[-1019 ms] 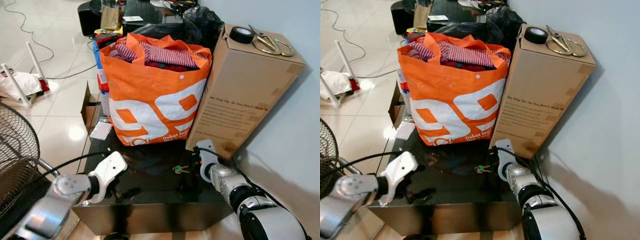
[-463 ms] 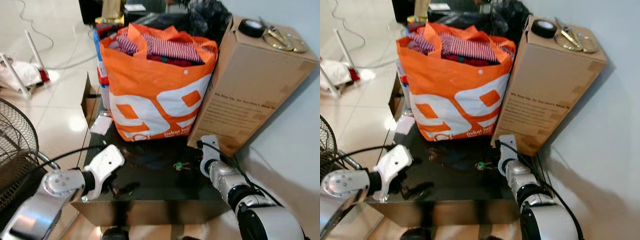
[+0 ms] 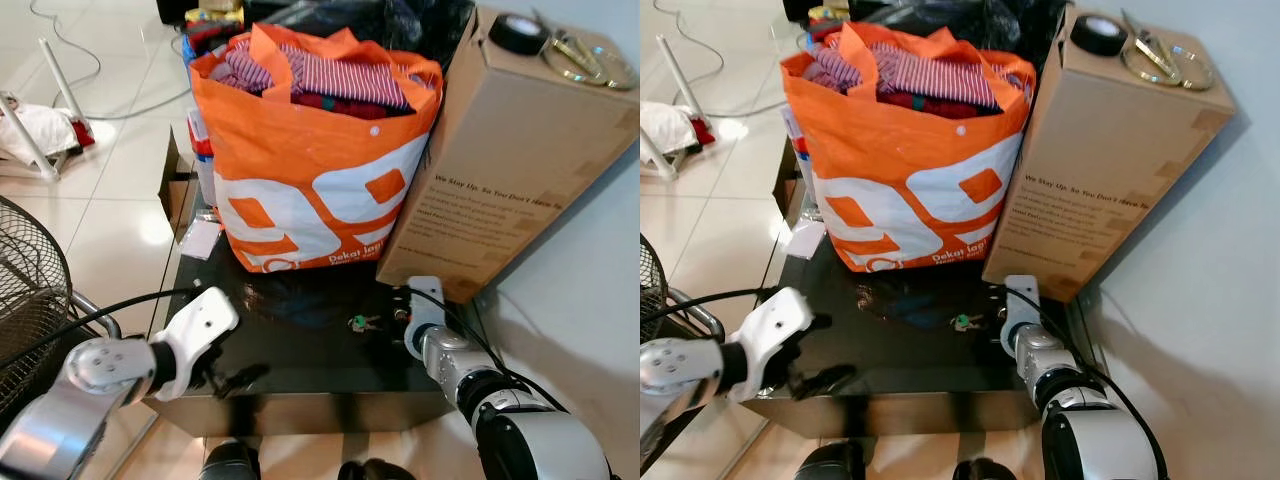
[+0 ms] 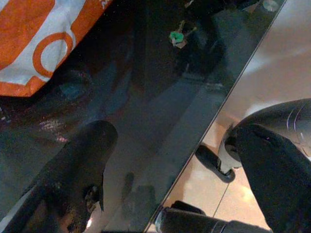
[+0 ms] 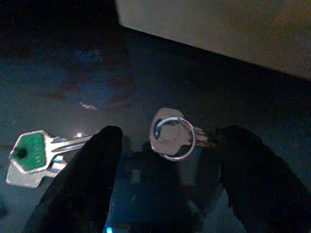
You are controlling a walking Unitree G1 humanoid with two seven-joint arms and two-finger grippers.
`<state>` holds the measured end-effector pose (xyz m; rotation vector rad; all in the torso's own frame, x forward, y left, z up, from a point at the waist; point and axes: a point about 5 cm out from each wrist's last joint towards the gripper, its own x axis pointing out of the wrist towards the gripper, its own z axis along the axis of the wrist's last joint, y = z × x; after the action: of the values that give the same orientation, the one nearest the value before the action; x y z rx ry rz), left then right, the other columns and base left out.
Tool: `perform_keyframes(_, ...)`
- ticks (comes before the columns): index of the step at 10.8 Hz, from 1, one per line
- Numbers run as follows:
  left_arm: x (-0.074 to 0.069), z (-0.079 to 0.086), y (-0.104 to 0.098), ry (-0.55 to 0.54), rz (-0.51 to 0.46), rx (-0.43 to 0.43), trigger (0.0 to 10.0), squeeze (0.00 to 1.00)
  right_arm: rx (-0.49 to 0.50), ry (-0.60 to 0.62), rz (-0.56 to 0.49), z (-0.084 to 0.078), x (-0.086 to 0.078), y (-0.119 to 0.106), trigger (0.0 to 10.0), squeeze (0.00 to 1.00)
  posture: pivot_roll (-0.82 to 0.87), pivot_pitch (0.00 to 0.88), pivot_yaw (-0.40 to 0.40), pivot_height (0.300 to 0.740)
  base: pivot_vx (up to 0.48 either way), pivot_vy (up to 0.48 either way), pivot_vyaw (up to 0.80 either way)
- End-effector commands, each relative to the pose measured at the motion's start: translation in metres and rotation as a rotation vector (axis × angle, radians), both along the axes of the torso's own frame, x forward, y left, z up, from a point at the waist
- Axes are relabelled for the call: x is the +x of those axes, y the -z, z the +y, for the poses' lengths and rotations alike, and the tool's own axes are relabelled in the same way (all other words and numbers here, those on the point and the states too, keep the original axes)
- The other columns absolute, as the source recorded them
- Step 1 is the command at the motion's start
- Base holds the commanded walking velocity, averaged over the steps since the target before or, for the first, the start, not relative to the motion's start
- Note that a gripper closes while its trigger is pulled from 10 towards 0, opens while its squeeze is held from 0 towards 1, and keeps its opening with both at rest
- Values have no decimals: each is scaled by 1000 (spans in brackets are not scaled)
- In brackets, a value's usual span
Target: Hang keys on a hook
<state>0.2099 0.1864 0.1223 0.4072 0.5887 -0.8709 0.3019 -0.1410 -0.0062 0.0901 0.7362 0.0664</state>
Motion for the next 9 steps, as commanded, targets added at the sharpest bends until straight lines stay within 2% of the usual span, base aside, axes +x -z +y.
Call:
perform_keyframes(1, -3, -1, -3, 12, 2, -2, 10000, 557, 20, 54, 41, -6, -7, 7, 10000, 0, 196, 161, -106, 740, 0, 0, 0)
perform_keyframes(2, -3, -1, -3, 14, 7, 0, 10000, 561, 33, 60, 58, -8, -9, 9, 1020, 0, 196, 160, -106, 740, 0, 0, 0)
perform_keyframes(3, -3, -1, -4, 12, 7, -1, 10000, 561, 33, 56, 59, -8, -10, 9, 0, 0, 198, 159, -109, 740, 0, 0, 0)
perform_keyframes(9, -1, -2, -4, -5, 4, 1, 10000, 565, 16, 56, 51, -11, -8, 8, 0, 0, 198, 151, -119, 740, 0, 0, 0)
